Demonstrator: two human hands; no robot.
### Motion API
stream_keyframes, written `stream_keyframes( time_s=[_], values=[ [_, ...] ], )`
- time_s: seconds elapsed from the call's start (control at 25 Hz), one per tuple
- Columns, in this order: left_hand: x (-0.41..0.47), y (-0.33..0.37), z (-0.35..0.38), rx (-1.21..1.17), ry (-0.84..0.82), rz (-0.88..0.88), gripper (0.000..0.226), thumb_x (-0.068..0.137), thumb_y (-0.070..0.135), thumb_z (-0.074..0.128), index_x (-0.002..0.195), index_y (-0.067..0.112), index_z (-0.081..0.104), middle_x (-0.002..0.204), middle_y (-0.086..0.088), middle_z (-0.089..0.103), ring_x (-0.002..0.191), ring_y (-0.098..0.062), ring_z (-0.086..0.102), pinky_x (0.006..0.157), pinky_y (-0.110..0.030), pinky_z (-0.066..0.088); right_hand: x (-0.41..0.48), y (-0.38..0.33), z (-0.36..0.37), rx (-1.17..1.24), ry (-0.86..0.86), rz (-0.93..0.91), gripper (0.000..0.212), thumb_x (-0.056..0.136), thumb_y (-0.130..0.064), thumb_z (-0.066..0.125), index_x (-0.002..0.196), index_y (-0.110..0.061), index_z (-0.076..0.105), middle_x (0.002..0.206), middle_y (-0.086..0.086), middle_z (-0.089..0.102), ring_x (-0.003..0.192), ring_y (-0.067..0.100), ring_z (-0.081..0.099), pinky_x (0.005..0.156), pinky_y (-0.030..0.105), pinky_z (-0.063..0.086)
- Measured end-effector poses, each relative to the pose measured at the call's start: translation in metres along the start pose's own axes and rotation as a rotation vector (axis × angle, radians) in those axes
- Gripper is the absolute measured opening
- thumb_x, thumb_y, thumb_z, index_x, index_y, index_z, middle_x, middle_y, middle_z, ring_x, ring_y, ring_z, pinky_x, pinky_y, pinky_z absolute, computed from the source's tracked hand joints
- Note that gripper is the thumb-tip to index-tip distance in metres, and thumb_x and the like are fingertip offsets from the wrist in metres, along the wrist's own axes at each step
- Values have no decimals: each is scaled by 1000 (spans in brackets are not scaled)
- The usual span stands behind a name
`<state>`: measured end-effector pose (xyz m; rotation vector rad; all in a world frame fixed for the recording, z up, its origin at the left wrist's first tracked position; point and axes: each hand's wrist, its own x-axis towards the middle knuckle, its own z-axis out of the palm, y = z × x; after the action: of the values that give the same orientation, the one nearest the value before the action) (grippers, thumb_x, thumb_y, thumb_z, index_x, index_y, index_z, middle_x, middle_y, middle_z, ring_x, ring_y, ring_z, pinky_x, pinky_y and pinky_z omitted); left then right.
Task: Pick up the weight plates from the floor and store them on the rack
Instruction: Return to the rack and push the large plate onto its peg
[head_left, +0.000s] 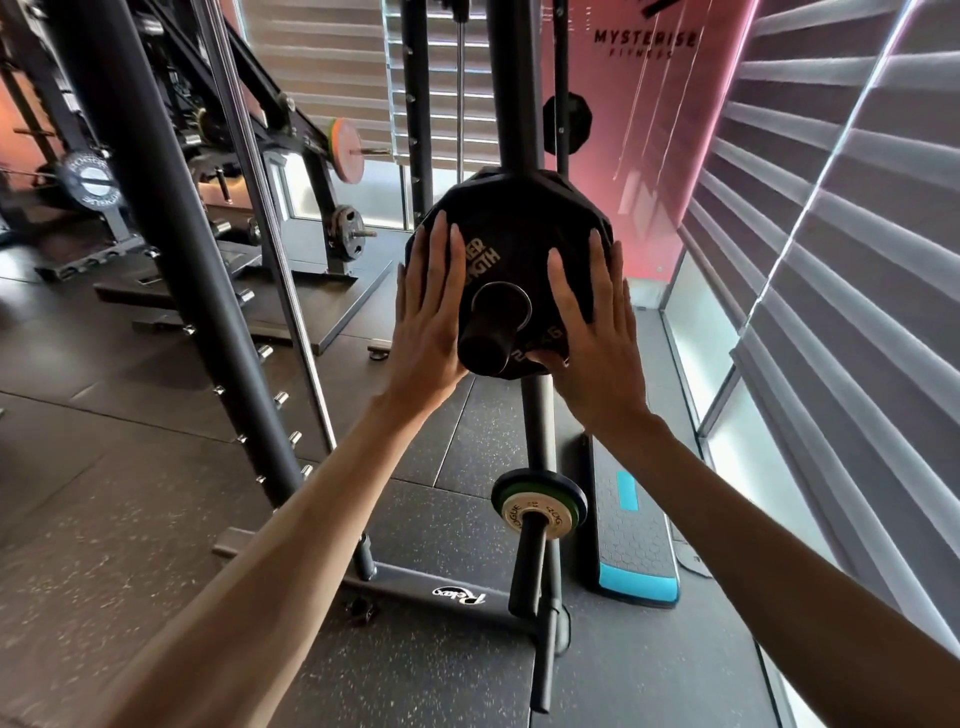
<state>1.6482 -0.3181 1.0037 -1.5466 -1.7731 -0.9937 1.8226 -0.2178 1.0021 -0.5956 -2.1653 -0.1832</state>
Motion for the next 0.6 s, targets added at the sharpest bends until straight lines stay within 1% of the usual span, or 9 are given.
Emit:
stream_keyframes(
  time_s=[0.08,0.16,0.24,0.32,0.36,0.4,0.52,0.56,0.6],
  values=[
    [-5,-6,-6,-98,-31,-11,91,92,42,65,154,-2,15,164,-16,1,153,-32,2,119,-57,18,0,3,-6,280,147,62,67,96,-25,64,153,-9,33,162,15,19,152,29,17,120,46,28],
    [-10,-11,-12,-293,62,-102,74,97,24,60,154,1,18,164,-11,2,153,-25,6,121,-50,22,11,4,-11,476,269,285,55,101,-26,53,149,-8,35,154,11,34,145,22,32,117,41,35],
    [4,-13,-19,-453,161,-319,58,103,25,47,153,3,25,161,-11,22,150,-19,21,121,-41,27,34,-1,-18,600,215,547,54,104,-39,44,149,-11,36,145,4,47,135,17,45,110,28,41],
    [35,-10,-26,-586,74,-488,56,102,46,39,144,10,42,141,-4,53,132,-13,48,111,-41,41,55,-6,-23,669,97,722,51,105,-46,38,141,-11,48,118,-8,60,114,10,56,87,6,42],
    [50,-8,-27,-627,22,-498,58,99,55,37,136,12,51,126,-2,62,118,-12,59,102,-43,48,62,-6,-23,686,75,762,50,105,-46,37,136,-11,53,105,-15,59,103,6,58,78,4,41],
    [62,-8,-26,-645,-2,-485,60,96,59,37,131,13,55,116,-2,66,109,-13,63,96,-45,52,66,-5,-21,691,74,773,49,104,-46,38,133,-10,55,98,-19,56,94,-1,58,74,5,41],
    [72,-10,-14,-664,15,-444,53,96,56,43,130,17,57,114,0,68,106,-14,66,93,-44,54,65,-1,-13,670,79,735,45,105,-43,40,131,-10,55,94,-22,55,83,-18,53,70,0,40],
    [73,-13,-9,-667,28,-421,52,96,55,44,131,18,56,115,1,68,107,-13,65,93,-44,54,66,-1,-13,656,83,711,45,104,-43,40,131,-11,56,95,-20,57,85,-20,54,72,-1,41],
    [74,-14,-6,-661,34,-405,53,96,56,44,132,19,56,117,1,67,110,-14,65,95,-44,53,70,-4,-14,627,89,681,46,103,-47,39,131,-15,56,100,-16,61,94,-16,57,82,5,44]
  ],
)
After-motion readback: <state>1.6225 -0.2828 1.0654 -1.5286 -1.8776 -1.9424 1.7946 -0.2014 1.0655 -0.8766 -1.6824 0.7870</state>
